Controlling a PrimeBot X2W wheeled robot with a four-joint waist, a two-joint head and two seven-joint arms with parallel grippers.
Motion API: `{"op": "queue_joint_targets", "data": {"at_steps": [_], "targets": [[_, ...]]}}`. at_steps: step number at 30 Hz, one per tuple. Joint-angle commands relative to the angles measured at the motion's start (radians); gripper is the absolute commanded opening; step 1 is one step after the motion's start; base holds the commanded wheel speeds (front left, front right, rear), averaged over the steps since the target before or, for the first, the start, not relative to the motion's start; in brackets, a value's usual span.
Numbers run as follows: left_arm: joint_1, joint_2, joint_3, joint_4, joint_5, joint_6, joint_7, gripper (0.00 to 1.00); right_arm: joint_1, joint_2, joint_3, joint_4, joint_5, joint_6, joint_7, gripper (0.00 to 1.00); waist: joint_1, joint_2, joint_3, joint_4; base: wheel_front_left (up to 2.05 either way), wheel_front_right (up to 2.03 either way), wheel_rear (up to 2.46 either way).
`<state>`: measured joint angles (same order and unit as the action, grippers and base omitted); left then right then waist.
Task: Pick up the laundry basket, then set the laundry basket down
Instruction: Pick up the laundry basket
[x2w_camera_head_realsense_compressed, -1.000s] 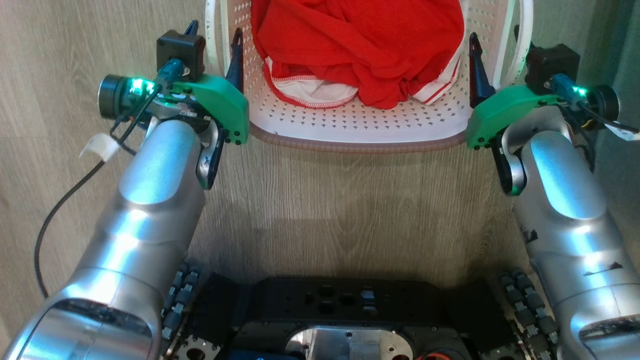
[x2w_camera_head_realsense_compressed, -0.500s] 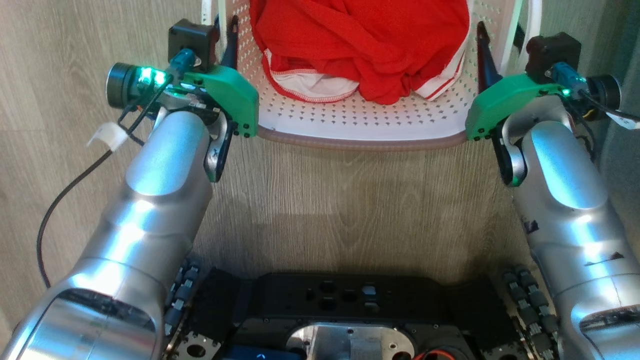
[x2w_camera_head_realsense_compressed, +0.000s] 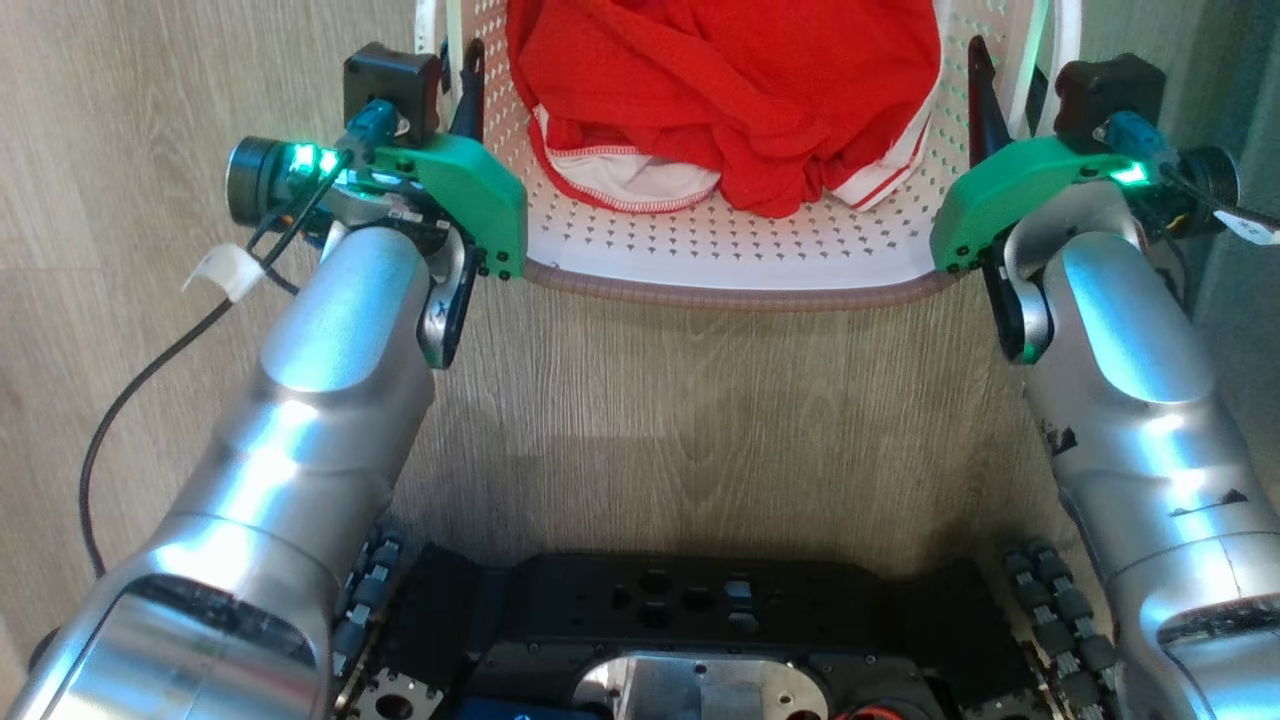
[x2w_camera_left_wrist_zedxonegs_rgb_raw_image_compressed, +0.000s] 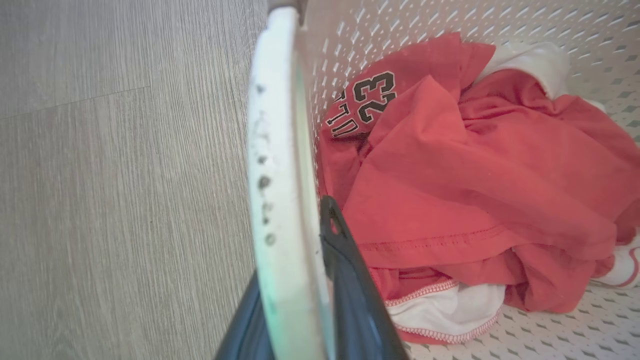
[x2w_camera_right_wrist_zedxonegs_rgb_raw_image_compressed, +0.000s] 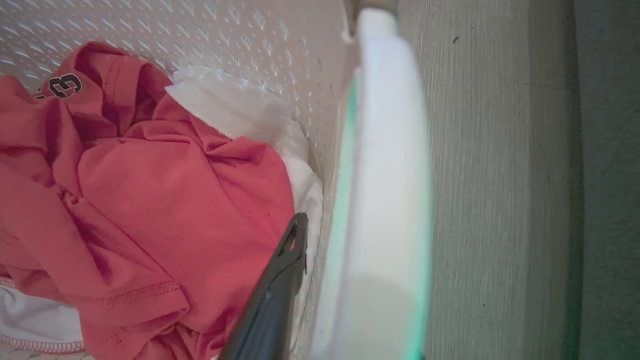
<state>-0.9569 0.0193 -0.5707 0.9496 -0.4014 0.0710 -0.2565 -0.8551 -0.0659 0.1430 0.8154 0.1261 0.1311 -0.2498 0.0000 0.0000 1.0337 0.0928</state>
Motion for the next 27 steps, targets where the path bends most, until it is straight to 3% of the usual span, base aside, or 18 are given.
{"op": "queue_joint_targets", "data": {"at_steps": [1, 17, 27], "targets": [[0.04, 0.031, 0.011, -0.013, 0.0, 0.004, -0.005, 0.0, 0.045, 0.016, 0.028, -0.008, -0.004, 0.0, -0.012, 0.0, 0.0, 0.0, -0.005, 0.0, 0.0, 0.0, 0.0], [0.141, 0.031, -0.056, 0.061, -0.118, -0.005, -0.005, 0.0, 0.067, 0.016, 0.079, 0.191, 0.091, 0.0, -0.012, 0.0, 0.0, 0.0, -0.194, -0.018, 0.0, 0.0, 0.0], [0.225, 0.031, -0.171, 0.16, -0.263, -0.03, 0.023, 0.0, 0.117, 0.016, 0.221, 0.333, 0.265, 0.0, 0.005, 0.0, 0.0, 0.0, -0.37, -0.031, 0.0, 0.0, 0.0]]}}
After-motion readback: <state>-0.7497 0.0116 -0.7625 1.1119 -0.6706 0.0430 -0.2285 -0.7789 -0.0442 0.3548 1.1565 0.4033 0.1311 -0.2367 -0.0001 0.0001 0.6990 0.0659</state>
